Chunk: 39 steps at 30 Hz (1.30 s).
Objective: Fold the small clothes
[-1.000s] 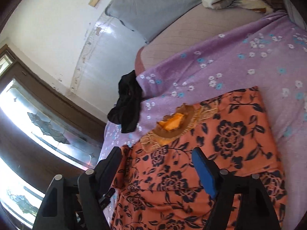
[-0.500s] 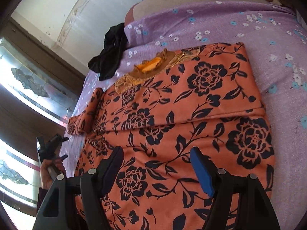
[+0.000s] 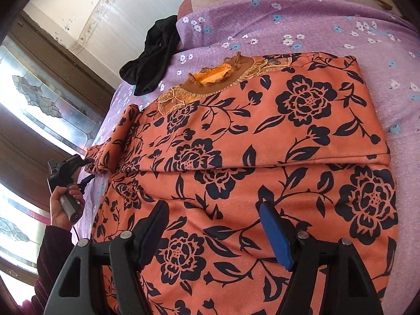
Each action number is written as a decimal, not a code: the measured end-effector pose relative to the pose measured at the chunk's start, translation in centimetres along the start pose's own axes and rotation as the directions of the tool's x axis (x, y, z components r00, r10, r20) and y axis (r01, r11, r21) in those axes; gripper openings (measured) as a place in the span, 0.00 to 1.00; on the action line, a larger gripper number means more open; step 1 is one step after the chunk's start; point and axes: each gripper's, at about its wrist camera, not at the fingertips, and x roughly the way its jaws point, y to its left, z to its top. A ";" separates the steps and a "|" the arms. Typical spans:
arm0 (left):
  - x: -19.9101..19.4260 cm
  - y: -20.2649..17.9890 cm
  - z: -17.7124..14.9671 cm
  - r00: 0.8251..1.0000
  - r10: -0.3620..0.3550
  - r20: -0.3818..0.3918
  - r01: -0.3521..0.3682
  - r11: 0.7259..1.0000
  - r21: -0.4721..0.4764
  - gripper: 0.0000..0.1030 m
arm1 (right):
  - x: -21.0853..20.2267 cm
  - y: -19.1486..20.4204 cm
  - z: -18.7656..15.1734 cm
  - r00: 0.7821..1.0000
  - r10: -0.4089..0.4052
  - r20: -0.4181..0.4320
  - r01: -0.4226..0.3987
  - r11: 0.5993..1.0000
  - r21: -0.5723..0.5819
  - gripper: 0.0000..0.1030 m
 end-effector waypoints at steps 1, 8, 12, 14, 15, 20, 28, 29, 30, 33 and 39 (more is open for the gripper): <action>-0.1 -0.4 -0.1 1.000 0.014 0.019 -0.014 1.000 0.015 0.09 | -0.1 -0.2 0.2 1.000 -0.004 0.010 0.004 1.000 0.005 0.72; -7.2 -11.8 -4.5 0.980 -0.117 0.163 0.039 0.909 0.416 0.07 | -2.3 -2.6 1.9 0.991 -0.040 0.130 0.027 0.994 0.104 0.72; -11.1 -19.7 -12.6 0.954 -0.283 0.099 0.149 0.732 0.665 0.07 | -4.1 -4.8 2.9 0.977 -0.067 0.204 0.025 0.979 0.202 0.72; -12.0 -23.0 -17.6 0.940 -0.340 0.013 0.214 0.619 0.756 0.07 | -5.1 -5.9 3.2 0.967 -0.086 0.238 0.026 0.969 0.246 0.72; -12.0 -24.4 -20.2 0.937 -0.348 -0.041 0.243 0.561 0.791 0.07 | -5.6 -6.4 3.4 0.963 -0.096 0.252 0.027 0.964 0.263 0.72; -8.7 -27.9 -32.9 0.964 -0.154 -0.215 0.250 0.270 0.930 0.61 | -7.6 -9.5 3.7 0.940 -0.127 0.318 0.002 0.930 0.367 0.72; -11.2 -26.3 -28.6 0.958 -0.220 -0.184 0.248 0.317 0.915 0.65 | -7.5 -11.5 4.8 0.935 -0.148 0.322 0.000 0.908 0.418 0.73; -12.1 -25.9 -26.1 0.949 -0.264 -0.171 0.264 0.374 0.889 0.69 | -7.1 -10.9 5.0 0.937 -0.148 0.316 0.010 0.917 0.399 0.73; -12.7 -25.5 -23.9 0.944 -0.300 -0.135 0.260 0.431 0.864 0.78 | -6.8 -10.3 5.1 0.939 -0.148 0.310 0.023 0.927 0.374 0.73; -13.6 -23.2 -17.3 0.950 -0.313 -0.007 0.201 0.592 0.781 0.84 | -5.7 -7.7 5.1 0.946 -0.147 0.290 0.066 0.960 0.272 0.73; -9.0 -16.7 -8.6 0.999 -0.039 0.025 0.019 0.837 0.547 0.84 | -2.7 -1.7 4.5 0.957 -0.153 0.249 0.157 0.988 0.002 0.73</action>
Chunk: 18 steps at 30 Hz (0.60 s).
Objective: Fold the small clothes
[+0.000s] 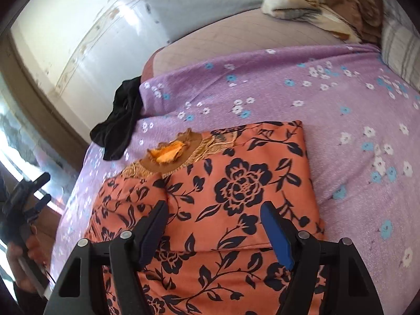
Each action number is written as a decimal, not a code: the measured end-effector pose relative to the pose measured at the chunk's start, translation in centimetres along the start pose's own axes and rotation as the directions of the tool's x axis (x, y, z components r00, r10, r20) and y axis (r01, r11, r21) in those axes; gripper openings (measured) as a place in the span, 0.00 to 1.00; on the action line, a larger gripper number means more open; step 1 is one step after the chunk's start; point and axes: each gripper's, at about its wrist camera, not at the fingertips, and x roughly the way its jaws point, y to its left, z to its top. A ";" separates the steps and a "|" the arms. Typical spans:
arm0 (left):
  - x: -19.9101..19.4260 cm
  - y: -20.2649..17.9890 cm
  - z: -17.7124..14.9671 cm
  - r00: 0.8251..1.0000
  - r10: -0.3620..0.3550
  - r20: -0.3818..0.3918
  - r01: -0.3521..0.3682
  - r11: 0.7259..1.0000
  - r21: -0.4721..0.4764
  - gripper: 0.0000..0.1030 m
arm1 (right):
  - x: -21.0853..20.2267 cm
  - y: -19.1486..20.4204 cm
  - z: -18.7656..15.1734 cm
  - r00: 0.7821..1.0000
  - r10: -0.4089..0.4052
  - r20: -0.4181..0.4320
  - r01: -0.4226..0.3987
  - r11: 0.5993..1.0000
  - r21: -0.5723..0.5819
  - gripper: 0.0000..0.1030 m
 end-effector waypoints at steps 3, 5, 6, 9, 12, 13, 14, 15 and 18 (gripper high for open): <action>3.6 2.6 -1.4 0.978 0.160 -0.131 -0.164 0.986 -0.021 0.83 | 0.7 3.7 -0.6 0.996 0.080 -0.049 -0.085 0.990 -0.116 0.73; 5.5 3.3 -2.4 0.963 0.177 -0.204 -0.183 0.983 -0.011 0.83 | 0.7 6.4 -1.1 0.982 0.167 -0.082 -0.180 0.967 -0.182 0.73; 6.1 3.3 -2.8 0.960 0.170 -0.224 -0.176 0.984 -0.007 0.83 | 0.7 7.7 -1.3 0.976 0.198 -0.090 -0.213 0.954 -0.211 0.73; 6.5 3.4 -3.2 0.951 0.200 -0.236 -0.201 0.979 0.020 0.83 | 1.4 11.1 -2.2 0.955 0.268 -0.130 -0.293 0.926 -0.239 0.73; 5.8 4.0 -2.9 0.954 0.218 -0.208 -0.221 0.975 0.009 0.83 | 3.3 14.5 -3.1 0.954 0.255 -0.157 -0.290 0.918 -0.270 0.74; 5.4 4.3 -2.7 0.955 0.219 -0.199 -0.224 0.975 -0.004 0.83 | 4.2 15.5 -3.5 0.955 0.246 -0.167 -0.285 0.918 -0.276 0.74; 5.1 4.6 -2.3 0.957 0.216 -0.193 -0.223 0.975 -0.017 0.83 | 5.2 16.5 -3.8 0.953 0.240 -0.183 -0.284 0.919 -0.272 0.74; 4.9 4.9 -2.1 0.959 0.213 -0.187 -0.221 0.975 -0.027 0.83 | 6.1 17.1 -4.2 0.951 0.231 -0.204 -0.281 0.923 -0.264 0.74; 4.1 5.6 -1.8 0.961 0.216 -0.175 -0.226 0.974 -0.036 0.83 | 9.2 19.6 -5.3 0.952 0.158 -0.263 -0.231 0.933 -0.277 0.74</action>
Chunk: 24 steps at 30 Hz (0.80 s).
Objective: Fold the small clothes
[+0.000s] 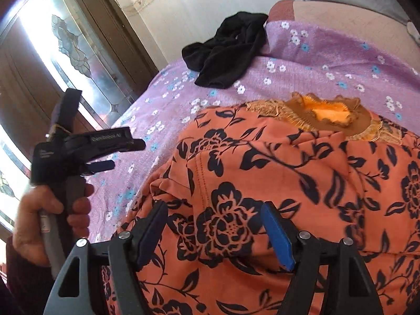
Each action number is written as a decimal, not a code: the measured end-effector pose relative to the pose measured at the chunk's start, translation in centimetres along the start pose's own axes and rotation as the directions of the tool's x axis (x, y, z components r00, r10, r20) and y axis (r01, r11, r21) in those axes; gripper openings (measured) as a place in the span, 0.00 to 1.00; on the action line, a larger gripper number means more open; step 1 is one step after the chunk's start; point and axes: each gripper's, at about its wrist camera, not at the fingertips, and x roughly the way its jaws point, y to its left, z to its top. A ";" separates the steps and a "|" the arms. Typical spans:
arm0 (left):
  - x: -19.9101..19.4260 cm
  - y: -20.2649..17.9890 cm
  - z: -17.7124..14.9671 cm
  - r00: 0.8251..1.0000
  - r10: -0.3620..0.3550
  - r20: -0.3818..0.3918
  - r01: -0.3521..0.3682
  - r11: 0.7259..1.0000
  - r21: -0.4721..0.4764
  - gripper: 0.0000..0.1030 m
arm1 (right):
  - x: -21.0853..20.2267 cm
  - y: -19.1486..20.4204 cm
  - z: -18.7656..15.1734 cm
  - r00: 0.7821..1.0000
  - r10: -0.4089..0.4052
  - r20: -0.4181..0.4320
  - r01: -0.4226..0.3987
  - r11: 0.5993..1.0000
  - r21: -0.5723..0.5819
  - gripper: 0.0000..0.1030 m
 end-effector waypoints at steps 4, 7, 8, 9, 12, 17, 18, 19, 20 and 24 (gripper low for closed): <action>0.0 0.8 0.3 1.000 -0.004 -0.006 0.004 1.000 -0.011 0.83 | 3.9 1.8 -0.3 0.980 -0.189 -0.057 0.184 0.979 -0.094 0.74; 0.1 1.0 0.4 1.000 -0.022 -0.013 0.022 0.999 -0.030 0.83 | 3.5 1.8 -0.1 0.967 -0.251 -0.044 0.241 0.958 -0.155 0.41; 0.1 0.9 0.4 1.000 -0.023 -0.011 0.022 0.999 -0.030 0.83 | 2.8 1.0 0.1 0.979 -0.200 -0.051 0.192 0.973 -0.126 0.30; 0.0 0.7 0.4 1.000 -0.021 -0.007 0.021 0.999 -0.026 0.83 | 2.0 0.0 0.5 0.987 -0.149 -0.059 0.144 0.986 -0.086 0.22; -0.4 -0.5 0.2 1.000 -0.025 0.005 0.025 1.000 0.012 0.83 | -1.9 -3.1 1.3 1.000 -0.022 0.012 0.022 0.999 0.037 0.12; -0.8 -3.3 -0.8 0.999 -0.025 0.027 0.022 0.996 0.090 0.83 | -7.5 -9.2 1.6 0.993 0.060 0.098 -0.076 0.982 0.174 0.12; -0.8 -4.0 -1.1 0.999 -0.025 0.028 0.022 0.994 0.110 0.83 | -8.1 -10.0 1.5 0.993 0.021 0.117 -0.042 0.983 0.179 0.11; -0.8 -4.7 -1.4 0.999 -0.022 0.029 0.018 0.991 0.130 0.83 | -8.8 -11.1 1.2 0.991 -0.003 0.131 -0.024 0.979 0.202 0.10; -0.7 -5.4 -1.7 0.999 -0.017 0.031 0.012 0.989 0.149 0.83 | -9.7 -12.7 0.8 0.989 -0.025 0.146 -0.010 0.971 0.238 0.09; -0.6 -8.3 -3.1 0.998 -0.002 0.058 -0.012 0.971 0.240 0.83 | -13.2 -19.6 -1.1 0.959 -0.140 0.245 0.030 0.913 0.407 0.08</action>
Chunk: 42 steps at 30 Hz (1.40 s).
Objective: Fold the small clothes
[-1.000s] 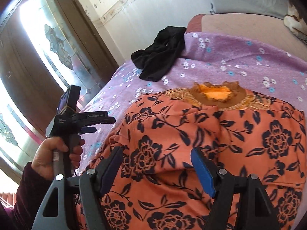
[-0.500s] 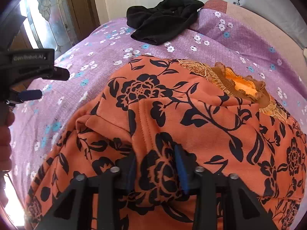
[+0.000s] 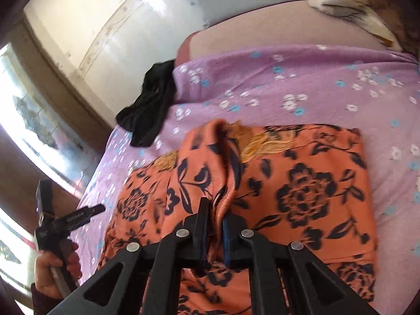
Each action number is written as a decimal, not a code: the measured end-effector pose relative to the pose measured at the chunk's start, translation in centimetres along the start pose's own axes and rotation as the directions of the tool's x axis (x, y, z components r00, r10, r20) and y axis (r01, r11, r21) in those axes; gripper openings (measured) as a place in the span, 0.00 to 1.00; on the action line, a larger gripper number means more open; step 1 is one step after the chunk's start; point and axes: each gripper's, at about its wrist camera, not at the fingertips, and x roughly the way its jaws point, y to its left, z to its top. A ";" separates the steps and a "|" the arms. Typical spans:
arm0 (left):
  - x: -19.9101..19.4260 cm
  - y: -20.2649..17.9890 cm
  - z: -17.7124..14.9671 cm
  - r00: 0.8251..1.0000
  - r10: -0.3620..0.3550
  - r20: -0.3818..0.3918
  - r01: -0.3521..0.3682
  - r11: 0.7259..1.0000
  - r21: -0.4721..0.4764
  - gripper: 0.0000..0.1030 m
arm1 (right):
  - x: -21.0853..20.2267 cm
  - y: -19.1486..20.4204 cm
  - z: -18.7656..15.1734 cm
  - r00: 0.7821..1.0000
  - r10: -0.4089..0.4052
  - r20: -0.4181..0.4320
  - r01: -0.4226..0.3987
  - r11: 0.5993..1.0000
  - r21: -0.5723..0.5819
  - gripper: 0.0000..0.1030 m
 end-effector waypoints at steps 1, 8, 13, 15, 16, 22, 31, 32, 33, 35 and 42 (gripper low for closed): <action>0.1 -0.8 -0.2 1.000 0.007 0.005 -0.007 1.000 0.026 0.83 | -0.3 -1.9 0.6 1.000 -0.010 0.008 0.009 0.999 0.053 0.08; 2.2 -4.6 -1.2 0.995 0.091 -0.025 -0.087 0.984 0.157 0.83 | -0.2 -11.8 2.2 0.907 -0.321 -0.273 0.384 0.896 0.222 0.09; 1.2 -5.8 -1.2 0.994 0.096 0.055 -0.104 0.978 0.180 0.83 | -2.9 -11.3 3.8 0.944 -0.291 -0.152 0.322 0.914 0.248 0.12; -0.2 -6.9 -1.2 0.993 0.043 0.114 -0.065 0.977 0.203 0.84 | -3.2 -8.5 4.1 0.977 -0.196 -0.082 0.207 0.965 0.159 0.12; -0.6 -7.6 -1.4 0.992 0.008 0.126 -0.036 0.974 0.224 0.84 | -2.7 -7.2 4.0 0.986 -0.140 -0.090 0.151 0.981 0.124 0.12; 2.5 -11.1 -3.6 0.999 0.039 -0.007 -0.033 0.918 0.396 0.84 | 4.8 -3.6 0.1 0.906 -0.198 -0.375 0.189 0.980 -0.061 0.12; 2.5 -8.2 -2.5 0.998 0.067 0.007 -0.066 0.956 0.286 0.87 | 2.3 -4.4 2.4 0.936 -0.241 -0.255 0.248 0.969 -0.005 0.12; 2.0 -8.5 -2.5 0.999 0.035 0.017 -0.039 0.957 0.286 0.87 | 2.3 -3.8 2.7 0.951 -0.217 -0.220 0.220 0.975 -0.008 0.12; 1.5 -9.0 -2.6 0.999 0.006 0.031 -0.015 0.956 0.292 0.87 | 2.6 -3.3 3.2 0.965 -0.189 -0.182 0.188 0.982 -0.021 0.12; 0.7 -10.2 -2.7 0.998 -0.051 0.048 0.033 0.946 0.322 0.87 | 3.2 -2.0 3.5 0.978 -0.165 -0.128 0.157 0.985 -0.076 0.13; 2.8 -12.3 -4.4 0.998 -0.048 -0.049 0.064 0.920 0.387 0.88 | 6.9 -4.5 2.6 0.965 -0.184 -0.185 0.186 0.983 -0.009 0.21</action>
